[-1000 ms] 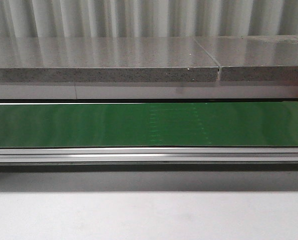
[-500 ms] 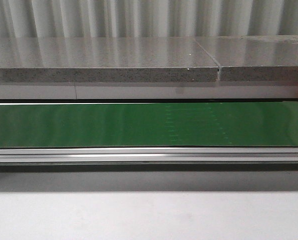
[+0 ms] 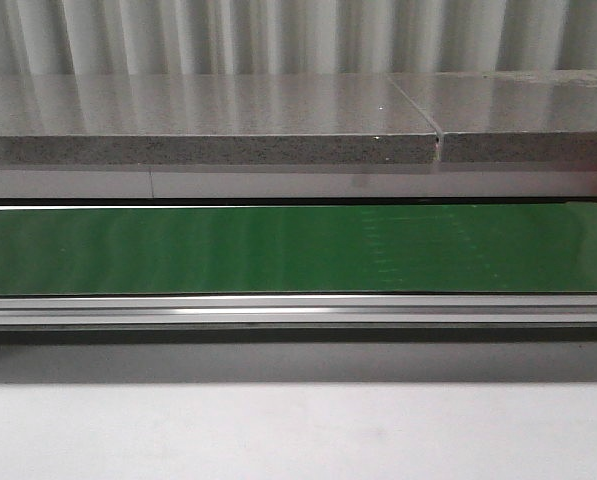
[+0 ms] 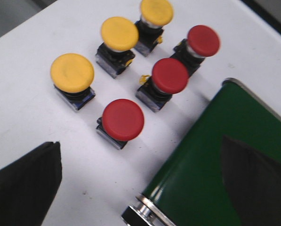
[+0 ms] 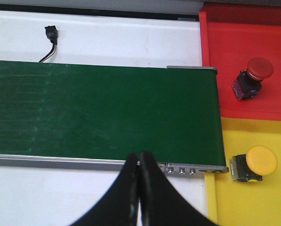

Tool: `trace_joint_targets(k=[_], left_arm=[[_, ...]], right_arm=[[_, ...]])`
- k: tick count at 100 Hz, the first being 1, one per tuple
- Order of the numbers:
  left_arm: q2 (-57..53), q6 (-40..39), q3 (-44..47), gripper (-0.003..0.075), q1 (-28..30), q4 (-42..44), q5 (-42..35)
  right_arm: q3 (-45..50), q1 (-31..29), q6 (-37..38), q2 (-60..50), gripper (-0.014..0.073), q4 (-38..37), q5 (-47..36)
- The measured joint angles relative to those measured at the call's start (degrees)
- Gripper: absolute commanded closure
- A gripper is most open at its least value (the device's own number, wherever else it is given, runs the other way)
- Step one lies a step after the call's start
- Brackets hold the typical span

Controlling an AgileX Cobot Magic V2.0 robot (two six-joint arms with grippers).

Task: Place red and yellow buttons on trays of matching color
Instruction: 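Lower the left gripper onto another red button and close it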

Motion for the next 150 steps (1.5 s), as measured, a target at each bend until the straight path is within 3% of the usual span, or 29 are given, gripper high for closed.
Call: trace_joint_targets(k=[49, 104, 116, 145, 150], left_arm=[[16.31, -0.04, -6.27, 0.0069, 2.76, -0.25, -1.67], [24.99, 1.00, -7.95, 0.0082, 2.76, -0.76, -1.89], [24.99, 1.08, -7.95, 0.0196, 2.76, -0.83, -1.92], [24.51, 1.38, -7.95, 0.0743, 2.76, -2.01, -1.27], [23.77, 1.99, -7.95, 0.0738, 2.76, -2.12, -1.13]], right_arm=[[0.00, 0.00, 0.00, 0.00, 0.0661, 0.00, 0.00], [0.00, 0.00, 0.00, 0.00, 0.0661, 0.00, 0.00], [0.00, 0.00, 0.00, 0.00, 0.0661, 0.00, 0.00], [0.00, 0.00, 0.00, 0.00, 0.0661, 0.00, 0.00], [0.00, 0.00, 0.00, 0.00, 0.0661, 0.00, 0.00]])
